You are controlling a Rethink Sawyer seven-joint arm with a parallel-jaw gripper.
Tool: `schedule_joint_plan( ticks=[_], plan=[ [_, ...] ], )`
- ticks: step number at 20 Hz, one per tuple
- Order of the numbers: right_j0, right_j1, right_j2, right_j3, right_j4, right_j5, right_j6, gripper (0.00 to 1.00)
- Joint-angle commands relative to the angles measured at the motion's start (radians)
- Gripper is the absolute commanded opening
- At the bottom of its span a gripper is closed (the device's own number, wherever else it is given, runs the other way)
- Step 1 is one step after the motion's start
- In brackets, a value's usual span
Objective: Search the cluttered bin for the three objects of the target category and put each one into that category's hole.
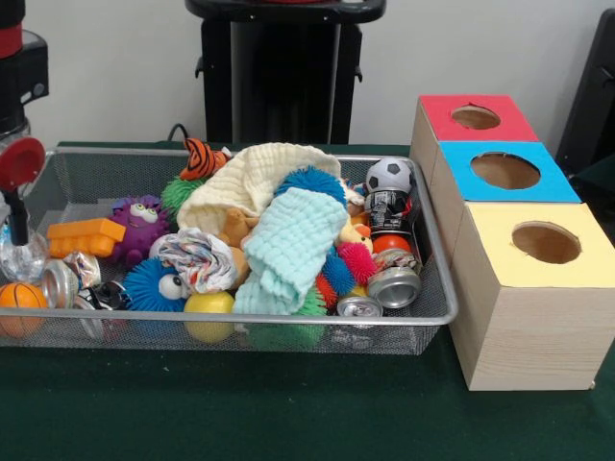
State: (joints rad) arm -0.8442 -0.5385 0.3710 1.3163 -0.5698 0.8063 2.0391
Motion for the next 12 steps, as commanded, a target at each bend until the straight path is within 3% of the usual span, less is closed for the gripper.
schedule_joint_plan(
  ticks=[1, 8, 12],
  plan=[
    [-0.032, 0.015, 0.030, 0.035, -0.097, 0.023, -0.345, 1.00],
    [-0.050, 0.071, 0.061, 0.016, -0.139, -0.006, -0.355, 1.00],
    [-0.063, 0.135, 0.108, -0.055, -0.120, 0.037, -0.407, 1.00]
  ],
)
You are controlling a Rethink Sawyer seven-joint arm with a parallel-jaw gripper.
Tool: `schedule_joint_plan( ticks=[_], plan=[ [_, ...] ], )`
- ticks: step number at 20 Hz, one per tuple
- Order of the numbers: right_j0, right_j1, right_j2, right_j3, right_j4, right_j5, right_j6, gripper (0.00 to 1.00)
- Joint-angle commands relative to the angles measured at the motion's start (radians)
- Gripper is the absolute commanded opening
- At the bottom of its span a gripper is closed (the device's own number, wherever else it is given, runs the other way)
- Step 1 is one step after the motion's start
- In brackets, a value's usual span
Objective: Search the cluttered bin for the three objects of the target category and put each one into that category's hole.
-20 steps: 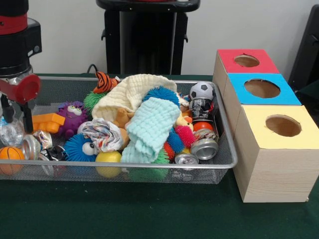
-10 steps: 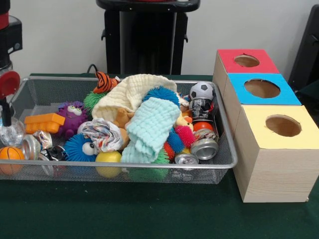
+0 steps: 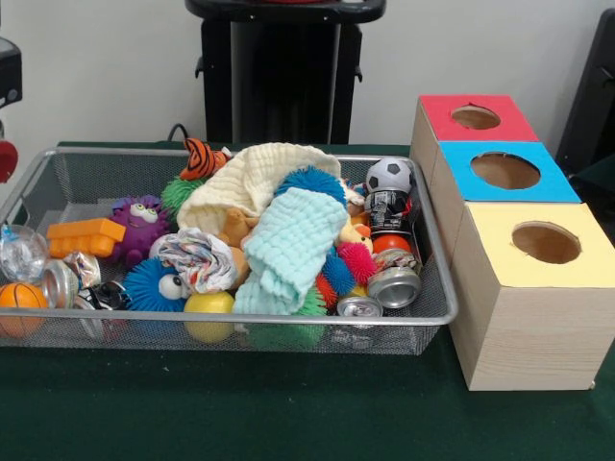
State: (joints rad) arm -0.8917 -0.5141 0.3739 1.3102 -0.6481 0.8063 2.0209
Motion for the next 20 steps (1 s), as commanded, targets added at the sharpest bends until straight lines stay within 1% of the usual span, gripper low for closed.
schedule_joint_plan(
  ticks=[1, 2, 4, 7, 10, 12, 14, 16, 18, 20],
  plan=[
    [-0.029, 0.119, 0.120, -0.055, -0.033, 0.047, -0.414, 1.00],
    [-0.037, 0.130, 0.131, -0.065, -0.024, 0.060, -0.431, 1.00],
    [-0.051, 0.130, 0.147, -0.059, -0.008, 0.073, -0.448, 1.00],
    [-0.069, 0.112, 0.164, -0.024, 0.014, 0.087, -0.453, 1.00],
    [-0.085, 0.119, 0.175, -0.006, 0.021, 0.084, -0.464, 1.00],
    [-0.102, 0.120, 0.181, 0.016, 0.027, 0.081, -0.474, 1.00],
    [-0.114, 0.108, 0.184, 0.037, 0.038, 0.101, -0.491, 1.00],
    [-0.134, 0.101, 0.181, 0.074, 0.040, 0.103, -0.503, 1.00],
    [-0.141, 0.100, 0.183, 0.081, 0.045, 0.111, -0.514, 1.00],
    [-0.151, 0.085, 0.179, 0.116, 0.047, 0.103, -0.506, 1.00]
  ],
)
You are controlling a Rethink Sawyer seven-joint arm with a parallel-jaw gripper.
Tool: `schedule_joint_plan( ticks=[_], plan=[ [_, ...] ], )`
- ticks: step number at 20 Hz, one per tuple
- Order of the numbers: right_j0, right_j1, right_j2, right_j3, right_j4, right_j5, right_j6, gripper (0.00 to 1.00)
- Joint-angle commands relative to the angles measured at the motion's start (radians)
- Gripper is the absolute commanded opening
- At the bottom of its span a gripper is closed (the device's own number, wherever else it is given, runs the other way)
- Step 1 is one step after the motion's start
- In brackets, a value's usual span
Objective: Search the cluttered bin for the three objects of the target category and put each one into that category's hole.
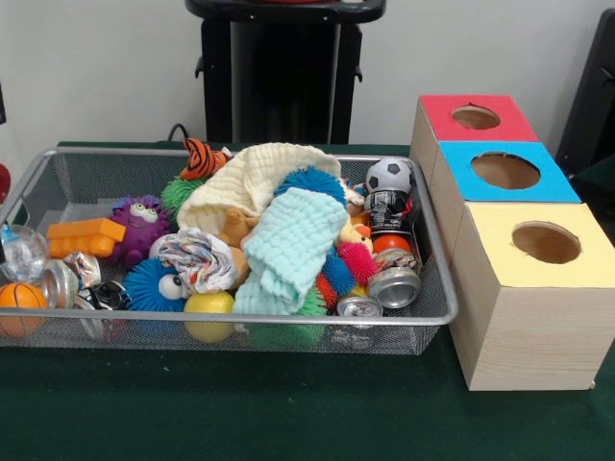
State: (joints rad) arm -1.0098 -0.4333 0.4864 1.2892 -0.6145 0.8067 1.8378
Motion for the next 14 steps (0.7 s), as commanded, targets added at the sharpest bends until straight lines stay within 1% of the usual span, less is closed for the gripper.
schedule_joint_plan(
  ticks=[1, 4, 10, 11, 14],
  plan=[
    [-0.034, -0.004, 0.064, 0.155, 0.014, 0.096, -0.314, 1.00],
    [-0.037, -0.009, 0.063, 0.182, 0.015, 0.084, -0.295, 1.00],
    [-0.021, -0.034, 0.059, 0.241, 0.014, 0.046, -0.217, 1.00],
    [-0.020, -0.046, 0.059, 0.260, 0.017, 0.041, -0.206, 1.00],
    [-0.001, -0.067, 0.055, 0.275, 0.025, 0.044, -0.173, 1.00]
  ],
)
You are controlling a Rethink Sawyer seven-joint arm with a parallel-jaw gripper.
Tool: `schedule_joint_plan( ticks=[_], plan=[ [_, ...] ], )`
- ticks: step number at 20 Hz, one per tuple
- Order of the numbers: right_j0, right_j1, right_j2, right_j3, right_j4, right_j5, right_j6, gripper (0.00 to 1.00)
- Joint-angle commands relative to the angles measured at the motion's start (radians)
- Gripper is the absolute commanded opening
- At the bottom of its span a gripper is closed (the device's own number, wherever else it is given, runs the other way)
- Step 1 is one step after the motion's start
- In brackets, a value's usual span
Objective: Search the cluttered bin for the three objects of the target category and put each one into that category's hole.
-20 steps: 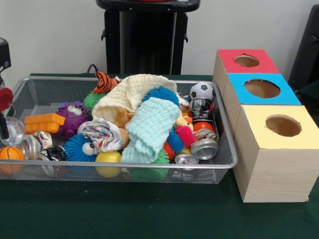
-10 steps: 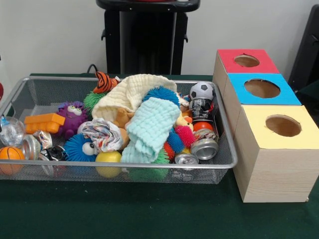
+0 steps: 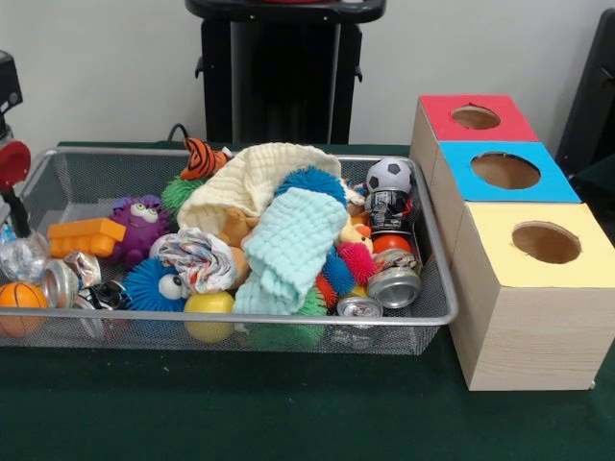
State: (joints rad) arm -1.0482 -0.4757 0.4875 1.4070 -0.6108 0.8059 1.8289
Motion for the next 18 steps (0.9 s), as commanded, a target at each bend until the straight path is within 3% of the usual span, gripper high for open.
schedule_joint_plan(
  ticks=[1, 12, 18],
  plan=[
    [0.041, -0.024, 0.053, 0.159, 0.021, 0.042, -0.158, 1.00],
    [0.072, 0.016, 0.040, 0.161, -0.002, -0.024, -0.118, 1.00],
    [0.088, 0.044, 0.029, 0.116, -0.016, -0.032, -0.118, 1.00]
  ],
)
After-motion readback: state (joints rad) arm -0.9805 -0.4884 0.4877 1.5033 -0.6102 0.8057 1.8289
